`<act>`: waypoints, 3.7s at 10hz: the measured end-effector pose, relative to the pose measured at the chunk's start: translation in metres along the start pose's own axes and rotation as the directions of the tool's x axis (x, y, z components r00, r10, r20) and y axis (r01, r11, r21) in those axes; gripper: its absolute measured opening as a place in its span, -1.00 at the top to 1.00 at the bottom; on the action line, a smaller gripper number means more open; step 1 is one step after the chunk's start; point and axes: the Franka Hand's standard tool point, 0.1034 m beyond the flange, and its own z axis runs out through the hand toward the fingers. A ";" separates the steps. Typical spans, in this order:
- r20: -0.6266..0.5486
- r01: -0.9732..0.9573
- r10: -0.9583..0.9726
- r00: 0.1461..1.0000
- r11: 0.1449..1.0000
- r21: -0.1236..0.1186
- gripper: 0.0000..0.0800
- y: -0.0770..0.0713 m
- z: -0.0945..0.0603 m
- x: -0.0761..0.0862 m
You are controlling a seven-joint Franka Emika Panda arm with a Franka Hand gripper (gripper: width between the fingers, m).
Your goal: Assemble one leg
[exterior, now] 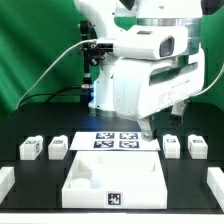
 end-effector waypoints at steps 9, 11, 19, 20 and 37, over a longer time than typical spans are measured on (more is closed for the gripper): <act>0.029 0.446 -0.447 0.894 0.895 0.026 -0.62 -0.025 0.010 -0.035; 0.015 0.675 -0.675 0.737 0.737 0.019 -0.62 -0.020 0.019 -0.065; 0.000 0.664 -0.664 0.747 0.747 0.047 -0.62 -0.058 0.076 -0.125; -0.009 0.656 -0.656 0.755 0.753 0.053 -0.62 -0.059 0.093 -0.128; -0.014 0.644 -0.644 0.765 0.763 0.063 0.84 -0.059 0.106 -0.130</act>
Offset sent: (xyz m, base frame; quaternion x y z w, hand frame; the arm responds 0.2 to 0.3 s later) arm 0.0000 0.0000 0.0000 0.0000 0.0000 0.0000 1.0000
